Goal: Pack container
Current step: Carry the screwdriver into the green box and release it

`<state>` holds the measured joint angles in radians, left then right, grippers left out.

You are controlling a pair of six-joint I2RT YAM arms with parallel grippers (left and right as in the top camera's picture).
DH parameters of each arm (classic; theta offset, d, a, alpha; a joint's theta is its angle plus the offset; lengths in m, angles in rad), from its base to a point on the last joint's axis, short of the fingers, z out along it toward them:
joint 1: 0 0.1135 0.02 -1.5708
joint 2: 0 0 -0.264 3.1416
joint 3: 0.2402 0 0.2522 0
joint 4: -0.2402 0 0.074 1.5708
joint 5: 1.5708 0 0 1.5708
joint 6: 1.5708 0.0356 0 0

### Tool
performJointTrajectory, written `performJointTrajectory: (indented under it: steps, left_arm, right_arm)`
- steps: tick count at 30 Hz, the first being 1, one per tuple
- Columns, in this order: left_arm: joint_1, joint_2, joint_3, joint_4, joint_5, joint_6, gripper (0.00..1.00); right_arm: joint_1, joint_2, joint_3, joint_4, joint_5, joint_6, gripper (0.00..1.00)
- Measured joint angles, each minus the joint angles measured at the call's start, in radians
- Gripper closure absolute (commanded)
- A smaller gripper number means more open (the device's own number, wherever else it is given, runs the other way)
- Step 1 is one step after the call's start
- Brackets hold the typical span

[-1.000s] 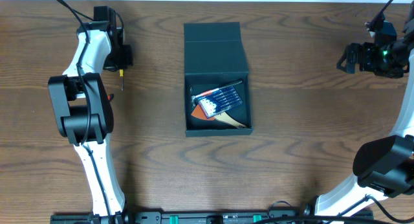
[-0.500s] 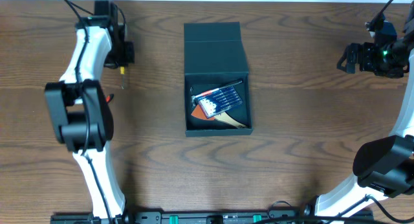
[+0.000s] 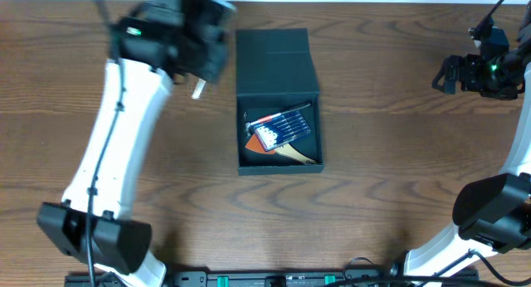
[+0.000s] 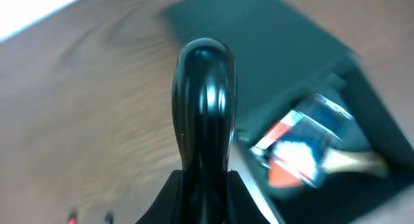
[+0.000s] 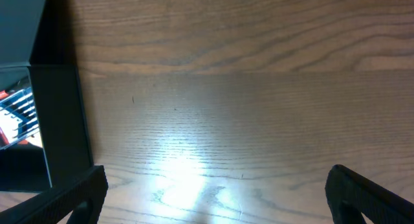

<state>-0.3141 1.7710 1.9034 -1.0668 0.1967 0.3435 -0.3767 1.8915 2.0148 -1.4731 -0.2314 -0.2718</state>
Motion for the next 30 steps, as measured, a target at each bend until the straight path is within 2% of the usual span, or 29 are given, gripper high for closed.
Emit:
performJointTrajectory:
  steps: [5,10,18,30]
  left_arm:
    - [-0.174,0.02,0.0,-0.043,0.027,0.228,0.94]
    - [-0.254,0.082,-0.001,-0.089,0.039,0.344,0.94]
    - [-0.257,0.231,-0.02,-0.092,0.076,0.39,0.94]
    - [-0.257,0.435,-0.031,-0.092,0.093,0.394,0.94]
  right_arm:
    - [0.0,0.0,0.0,0.0,0.0,0.0,0.01]
    - [0.0,0.0,0.0,0.0,0.0,0.0,0.01]
    - [0.0,0.0,0.0,0.0,0.0,0.0,0.01]
    - [0.0,0.0,0.0,0.0,0.0,0.0,0.01]
